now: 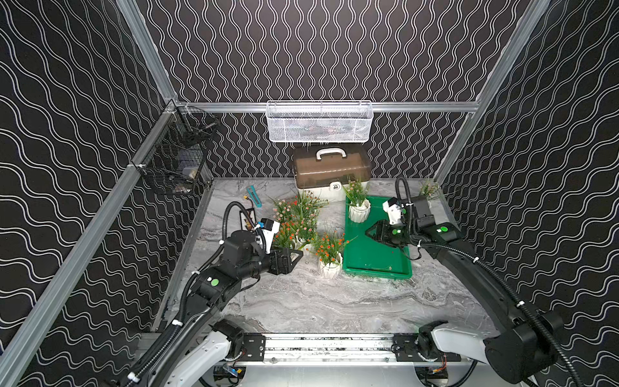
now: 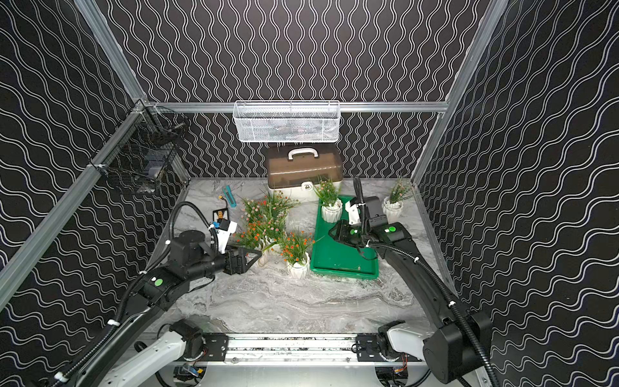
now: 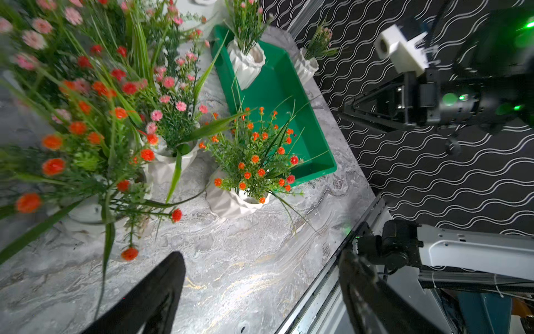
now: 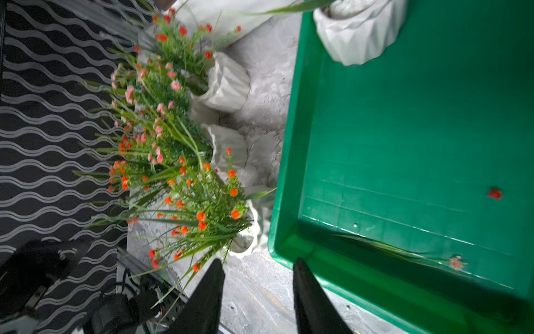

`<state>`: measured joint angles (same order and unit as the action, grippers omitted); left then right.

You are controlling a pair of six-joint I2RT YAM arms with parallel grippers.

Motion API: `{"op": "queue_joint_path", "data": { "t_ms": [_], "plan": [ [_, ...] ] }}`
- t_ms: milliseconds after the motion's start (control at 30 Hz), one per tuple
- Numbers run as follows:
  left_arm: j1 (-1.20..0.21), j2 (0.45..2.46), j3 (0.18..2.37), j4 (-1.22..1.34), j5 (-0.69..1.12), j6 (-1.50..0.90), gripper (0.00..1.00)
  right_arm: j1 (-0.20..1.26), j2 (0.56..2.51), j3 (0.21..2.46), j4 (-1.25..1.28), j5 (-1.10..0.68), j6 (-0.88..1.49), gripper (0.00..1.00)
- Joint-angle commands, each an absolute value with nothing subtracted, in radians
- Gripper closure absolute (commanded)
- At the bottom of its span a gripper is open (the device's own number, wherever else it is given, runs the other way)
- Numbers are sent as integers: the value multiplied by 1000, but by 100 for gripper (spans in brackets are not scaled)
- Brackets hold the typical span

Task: Put the potted gypsophila into the storage box
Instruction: Pick up the baby's breath potted plant from the center of the board.

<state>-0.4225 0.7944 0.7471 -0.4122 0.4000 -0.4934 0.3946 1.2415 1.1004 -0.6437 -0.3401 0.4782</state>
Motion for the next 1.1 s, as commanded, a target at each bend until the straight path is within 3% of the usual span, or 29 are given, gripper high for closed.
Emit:
{"op": "queue_joint_path", "data": {
  "t_ms": [0,467,767,1067],
  "plan": [
    [-477,828,736,-381,369,-509,14,480,1257,1085,-665,-302,483,60],
    [-720,906,658,-194,118,-563,14,561,1342,1008,-621,-311,514,65],
    [-726,983,641,-80,93,-507,14,564,1371,979,-578,-345,507,66],
    [-726,907,591,-38,99,-505,13,567,1405,979,-537,-354,517,66]
  ]
}}
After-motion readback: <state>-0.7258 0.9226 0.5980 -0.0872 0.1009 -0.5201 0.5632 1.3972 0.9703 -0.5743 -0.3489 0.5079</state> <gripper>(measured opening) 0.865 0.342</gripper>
